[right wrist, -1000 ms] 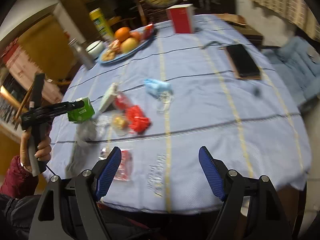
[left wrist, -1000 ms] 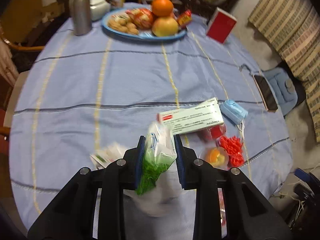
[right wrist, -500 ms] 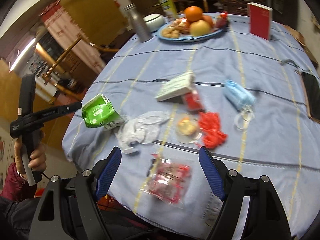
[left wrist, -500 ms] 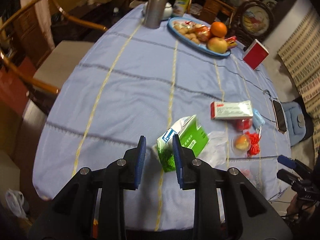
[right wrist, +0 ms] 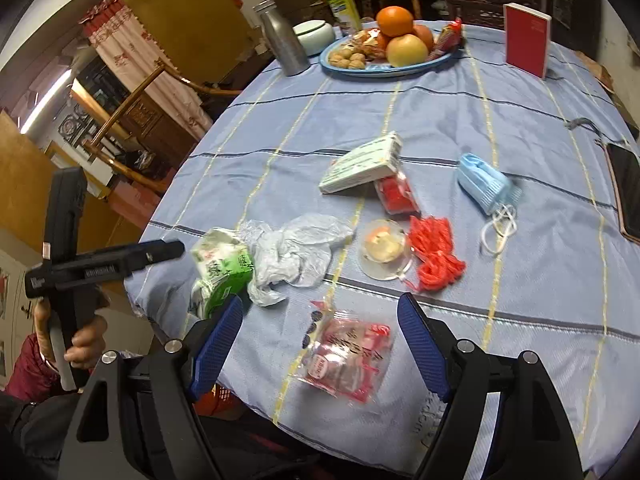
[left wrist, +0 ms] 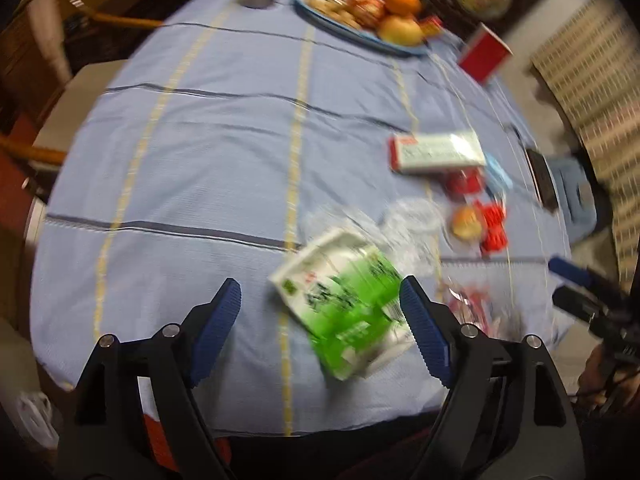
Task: Collect trash
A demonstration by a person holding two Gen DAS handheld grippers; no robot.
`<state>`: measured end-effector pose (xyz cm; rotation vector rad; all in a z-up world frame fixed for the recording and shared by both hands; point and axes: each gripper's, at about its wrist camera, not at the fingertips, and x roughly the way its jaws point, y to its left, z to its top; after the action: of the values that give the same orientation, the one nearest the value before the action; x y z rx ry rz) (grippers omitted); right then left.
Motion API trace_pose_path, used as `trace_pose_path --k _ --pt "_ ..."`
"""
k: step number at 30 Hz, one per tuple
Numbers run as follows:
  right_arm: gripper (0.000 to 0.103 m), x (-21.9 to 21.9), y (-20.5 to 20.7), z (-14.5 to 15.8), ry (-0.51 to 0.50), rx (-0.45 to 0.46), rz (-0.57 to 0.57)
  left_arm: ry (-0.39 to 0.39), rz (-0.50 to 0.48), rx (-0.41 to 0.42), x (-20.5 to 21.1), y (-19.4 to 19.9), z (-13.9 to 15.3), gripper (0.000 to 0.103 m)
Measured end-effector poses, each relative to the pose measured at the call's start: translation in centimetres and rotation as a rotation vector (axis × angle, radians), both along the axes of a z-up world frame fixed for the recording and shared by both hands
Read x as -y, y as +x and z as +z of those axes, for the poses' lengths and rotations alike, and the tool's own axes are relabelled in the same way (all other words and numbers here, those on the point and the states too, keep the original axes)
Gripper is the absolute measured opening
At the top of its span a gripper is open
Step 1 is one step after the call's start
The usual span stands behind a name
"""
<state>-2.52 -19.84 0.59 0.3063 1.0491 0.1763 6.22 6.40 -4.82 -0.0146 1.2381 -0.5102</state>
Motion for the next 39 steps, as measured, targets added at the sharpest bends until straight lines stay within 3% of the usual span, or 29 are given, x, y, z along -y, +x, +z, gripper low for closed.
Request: trace_pose_path --k 3,11,18,19,23,27,30,35,39 --pt "0.079 0.6 -0.7 0.0 -0.004 -0.002 -0.026 0.009 -0.050 -0.015 1.3 -0.4 -0.8 0.079" --pt "0.079 1.9 -2.2 -0.2 -0.010 -0.016 -0.084 -0.017 -0.074 -0.092 2.6 -0.2 -2.3 0.081" --pt "0.079 2.2 -3.0 -0.2 -0.020 -0.021 -0.100 0.046 -0.088 -0.100 4.1 -0.3 -4.1 0.080" --pt "0.079 2.3 -3.0 -0.2 -0.019 -0.022 -0.103 0.053 -0.085 -0.094 4.0 -0.3 -4.2 0.078" --pt "0.079 2.3 -3.1 -0.3 -0.013 -0.025 -0.102 0.035 -0.091 -0.064 3.6 -0.5 -4.0 0.042" --pt "0.078 1.9 -2.9 -0.2 -0.014 -0.017 -0.085 0.036 -0.086 0.014 3.3 -1.0 -2.7 0.027" --pt "0.078 1.5 -2.6 -0.2 -0.004 -0.015 -0.071 -0.037 -0.038 0.029 1.8 -0.6 -0.8 0.026" --pt "0.078 0.2 -1.6 -1.0 0.015 -0.045 -0.020 -0.074 0.033 0.083 -0.8 0.1 2.0 0.025" --pt "0.079 -1.3 -0.7 -2.8 -0.010 -0.138 0.026 -0.098 0.082 0.091 -2.5 0.3 2.9 0.025"
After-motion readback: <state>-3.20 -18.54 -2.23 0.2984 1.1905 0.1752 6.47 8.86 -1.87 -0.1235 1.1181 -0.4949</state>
